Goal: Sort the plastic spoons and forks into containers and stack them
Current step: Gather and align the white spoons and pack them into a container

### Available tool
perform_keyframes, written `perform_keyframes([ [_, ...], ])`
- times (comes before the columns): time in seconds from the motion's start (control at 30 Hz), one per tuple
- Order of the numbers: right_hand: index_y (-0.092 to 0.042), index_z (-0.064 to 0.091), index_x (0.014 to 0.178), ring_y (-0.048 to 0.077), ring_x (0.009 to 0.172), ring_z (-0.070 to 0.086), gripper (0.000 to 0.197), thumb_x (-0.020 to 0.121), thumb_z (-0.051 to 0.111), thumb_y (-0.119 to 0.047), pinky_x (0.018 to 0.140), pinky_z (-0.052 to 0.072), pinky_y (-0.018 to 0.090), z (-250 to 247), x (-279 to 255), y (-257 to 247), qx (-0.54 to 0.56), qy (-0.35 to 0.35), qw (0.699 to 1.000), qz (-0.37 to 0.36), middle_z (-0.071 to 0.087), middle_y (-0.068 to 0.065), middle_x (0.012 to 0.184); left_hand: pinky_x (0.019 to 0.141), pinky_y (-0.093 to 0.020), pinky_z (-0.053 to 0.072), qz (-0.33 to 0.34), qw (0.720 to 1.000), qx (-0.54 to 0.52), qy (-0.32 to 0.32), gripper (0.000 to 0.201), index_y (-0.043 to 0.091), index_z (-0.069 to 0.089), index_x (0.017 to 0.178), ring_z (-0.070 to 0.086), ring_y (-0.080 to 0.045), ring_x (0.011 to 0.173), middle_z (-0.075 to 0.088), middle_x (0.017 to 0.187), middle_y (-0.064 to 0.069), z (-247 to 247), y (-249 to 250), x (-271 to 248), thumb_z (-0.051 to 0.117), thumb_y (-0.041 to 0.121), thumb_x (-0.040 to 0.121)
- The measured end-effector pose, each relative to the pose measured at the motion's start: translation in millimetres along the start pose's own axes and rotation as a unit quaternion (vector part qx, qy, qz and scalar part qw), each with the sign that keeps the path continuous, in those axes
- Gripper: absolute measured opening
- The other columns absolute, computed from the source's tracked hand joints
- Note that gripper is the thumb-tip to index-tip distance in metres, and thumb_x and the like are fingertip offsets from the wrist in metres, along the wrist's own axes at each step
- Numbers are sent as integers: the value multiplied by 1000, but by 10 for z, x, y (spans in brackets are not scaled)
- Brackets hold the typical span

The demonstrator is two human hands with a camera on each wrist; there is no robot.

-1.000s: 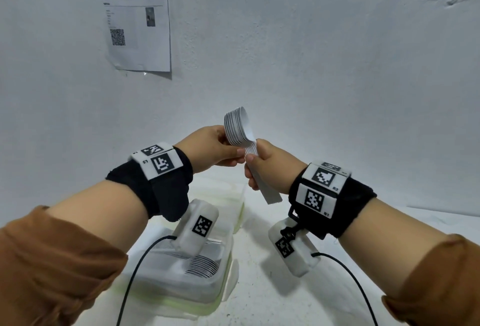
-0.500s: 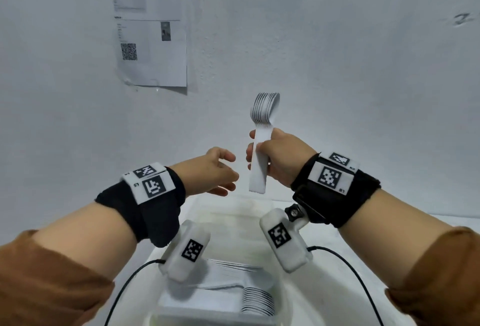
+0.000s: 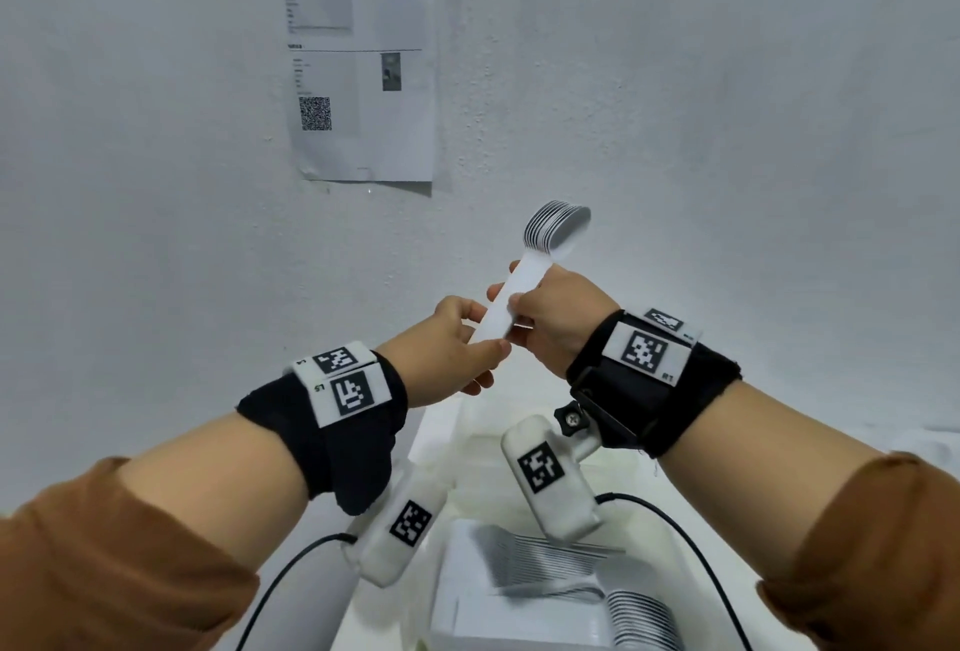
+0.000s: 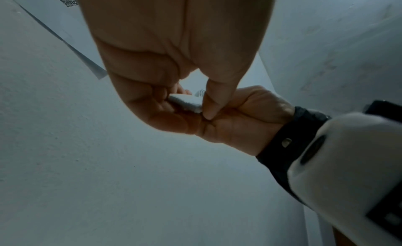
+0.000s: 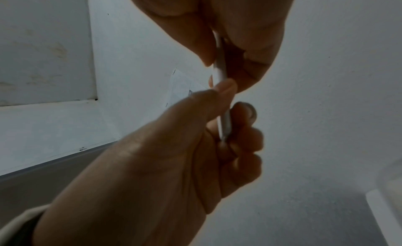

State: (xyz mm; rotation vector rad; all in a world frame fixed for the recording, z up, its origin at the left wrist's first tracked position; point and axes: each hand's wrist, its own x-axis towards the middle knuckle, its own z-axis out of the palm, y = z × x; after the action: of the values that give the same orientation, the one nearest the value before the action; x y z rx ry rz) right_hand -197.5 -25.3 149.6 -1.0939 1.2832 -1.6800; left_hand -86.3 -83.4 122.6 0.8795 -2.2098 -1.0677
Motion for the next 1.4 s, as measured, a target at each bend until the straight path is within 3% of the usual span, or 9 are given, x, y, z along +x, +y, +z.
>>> perform_keyframes([
  [0.17,-1,51,90,20,75,59,15,92,43,11,72,53,27,-12,43,81,26,-10,1000,-10,57,11,83,82,-35,50,-4,999,51,-6,27,24,36,113,54,-11,65,58,74,4,-120,-117,35,49,36,93],
  [0.27,-3,55,89,16,72,61,8,93,50,0,65,54,19,-103,23,111,-42,-11,999,12,60,9,82,86,-39,49,-9,999,30,-23,31,20,41,118,54,-13,65,59,77,2,-167,-193,48,52,34,92],
  [0.37,-9,59,86,14,71,61,9,93,54,-10,70,53,22,-247,-26,109,-176,-5,983,45,64,7,83,76,-34,49,-8,999,-20,-42,11,21,48,103,51,-15,64,57,77,-1,-144,-253,12,52,24,93],
  [0.6,-17,63,83,8,59,54,5,87,60,-18,50,43,12,-489,-245,68,-536,39,843,-36,59,-8,70,57,-18,44,-28,991,-51,-118,15,12,52,82,44,-10,54,49,70,0,17,-433,-48,46,10,96],
  [0.73,-24,65,93,8,73,55,13,82,67,-19,63,45,16,-456,-308,81,-587,10,806,-80,61,-9,84,47,-13,42,-58,982,-48,-176,12,10,49,85,42,-5,44,48,66,1,100,-519,-65,46,11,96],
  [0.93,-27,58,124,6,82,45,40,85,66,-24,74,38,21,-300,-315,236,-735,-109,668,-30,53,-8,108,44,-14,41,-88,970,-42,-224,10,13,51,84,45,-5,42,52,57,5,147,-570,-131,50,11,94],
  [1.07,-28,60,122,4,86,48,37,85,65,-27,62,34,12,-216,-319,257,-759,-151,633,21,60,-11,113,43,-14,39,-84,965,-9,-248,13,11,49,81,43,-5,40,51,61,2,133,-569,-174,48,11,95],
  [1.27,-26,57,124,6,90,45,37,88,61,-33,71,34,20,-50,-362,282,-803,-215,553,46,59,-11,117,43,-14,36,-82,960,2,-267,16,12,47,79,39,-5,39,48,58,4,98,-537,-224,46,9,94],
  [1.4,-21,58,118,9,88,45,30,89,58,-28,73,34,22,-37,-374,354,-803,-226,549,43,59,-7,111,44,-14,35,-79,960,18,-266,12,14,52,83,39,-5,39,46,62,2,62,-542,-264,47,12,94],
])
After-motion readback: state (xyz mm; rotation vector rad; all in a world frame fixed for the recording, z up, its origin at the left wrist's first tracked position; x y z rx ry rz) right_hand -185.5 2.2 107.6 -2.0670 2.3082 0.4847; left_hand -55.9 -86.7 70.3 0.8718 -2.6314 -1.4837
